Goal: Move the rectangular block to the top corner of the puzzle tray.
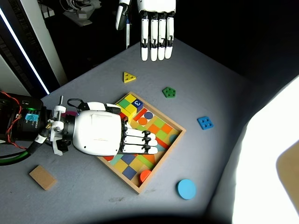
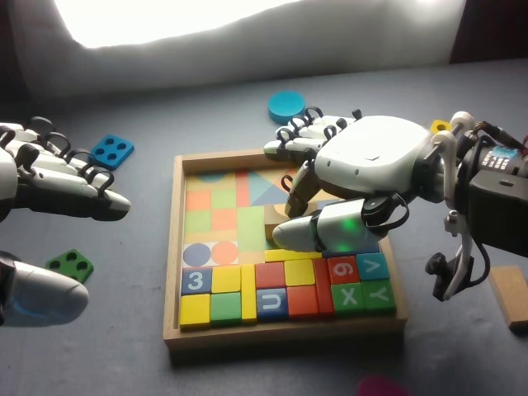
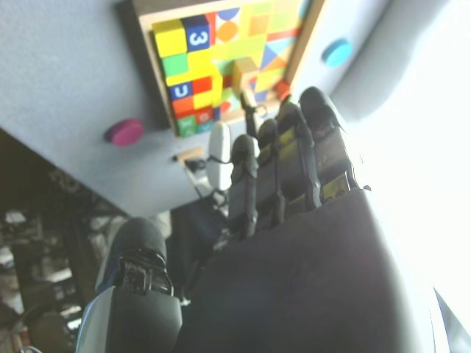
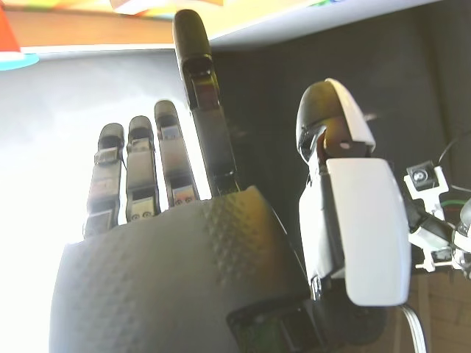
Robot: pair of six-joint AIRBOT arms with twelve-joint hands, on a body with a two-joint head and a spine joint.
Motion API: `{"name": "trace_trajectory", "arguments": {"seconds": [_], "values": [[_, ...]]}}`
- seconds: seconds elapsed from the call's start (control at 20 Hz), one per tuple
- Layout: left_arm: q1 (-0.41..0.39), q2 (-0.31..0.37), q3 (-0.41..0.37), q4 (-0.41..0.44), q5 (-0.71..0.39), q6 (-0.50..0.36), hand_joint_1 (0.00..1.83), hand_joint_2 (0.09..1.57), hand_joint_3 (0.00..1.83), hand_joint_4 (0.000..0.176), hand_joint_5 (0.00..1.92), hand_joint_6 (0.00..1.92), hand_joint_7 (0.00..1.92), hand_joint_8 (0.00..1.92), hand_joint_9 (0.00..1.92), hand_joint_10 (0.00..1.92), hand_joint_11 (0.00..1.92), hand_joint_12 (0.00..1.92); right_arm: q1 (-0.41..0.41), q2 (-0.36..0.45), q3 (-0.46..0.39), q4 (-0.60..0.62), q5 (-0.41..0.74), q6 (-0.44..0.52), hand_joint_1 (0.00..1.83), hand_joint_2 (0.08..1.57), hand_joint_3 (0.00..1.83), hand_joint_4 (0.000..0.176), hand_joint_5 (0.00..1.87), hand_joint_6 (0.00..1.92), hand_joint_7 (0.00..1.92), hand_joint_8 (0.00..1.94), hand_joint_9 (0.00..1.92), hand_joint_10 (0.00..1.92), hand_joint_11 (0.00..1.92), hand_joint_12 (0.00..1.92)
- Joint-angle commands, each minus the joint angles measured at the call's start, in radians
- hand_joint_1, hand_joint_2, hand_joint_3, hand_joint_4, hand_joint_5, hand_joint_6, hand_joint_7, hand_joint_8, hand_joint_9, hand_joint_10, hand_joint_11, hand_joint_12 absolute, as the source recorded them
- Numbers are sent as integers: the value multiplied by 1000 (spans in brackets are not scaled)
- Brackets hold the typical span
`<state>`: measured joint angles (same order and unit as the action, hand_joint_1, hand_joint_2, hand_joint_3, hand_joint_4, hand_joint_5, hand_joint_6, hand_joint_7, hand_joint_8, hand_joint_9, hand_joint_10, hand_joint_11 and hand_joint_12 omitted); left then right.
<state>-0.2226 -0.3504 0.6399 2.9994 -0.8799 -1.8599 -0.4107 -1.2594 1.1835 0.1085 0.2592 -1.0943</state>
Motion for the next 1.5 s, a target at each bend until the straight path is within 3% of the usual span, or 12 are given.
{"name": "trace_trajectory", "arguments": {"seconds": [0.0,0.1,0.25,0.35,0.5,0.85,1.45], "values": [[-14,3,1,4,85,-3,37,1259,1,16,214,2,181,1,151,1,0,463,6,3,-1,0,116,2,0,1229,5,0,831,99,101,5,0,0,0,0],[-14,3,-1,3,85,-3,38,1259,1,17,214,2,175,2,141,3,0,418,6,3,-1,0,114,2,0,1225,3,0,826,94,108,6,0,0,0,0],[-15,3,-5,3,85,-3,69,1249,0,16,240,5,195,3,169,6,0,503,5,3,-1,0,102,1,0,1221,1,0,824,89,106,4,0,0,0,0],[-16,3,-5,3,85,-3,81,1253,0,8,239,2,198,3,165,3,0,504,5,3,-1,0,82,1,0,1224,2,0,827,88,119,8,0,0,0,0],[-17,2,-5,3,85,-3,51,1255,1,19,225,2,190,2,154,0,0,484,2,2,0,0,73,-5,0,1222,1,0,832,86,111,4,0,0,0,0],[-18,2,-6,3,85,-4,55,1253,1,10,243,1,204,2,170,1,0,547,-1,2,6,0,64,-11,0,1222,1,0,826,76,101,0,0,0,0,0],[-31,0,-7,13,84,-6,8,1256,0,15,241,6,204,0,178,2,0,555,-13,-1,76,0,57,-12,0,1229,3,0,831,67,121,3,0,0,0,0]]}}
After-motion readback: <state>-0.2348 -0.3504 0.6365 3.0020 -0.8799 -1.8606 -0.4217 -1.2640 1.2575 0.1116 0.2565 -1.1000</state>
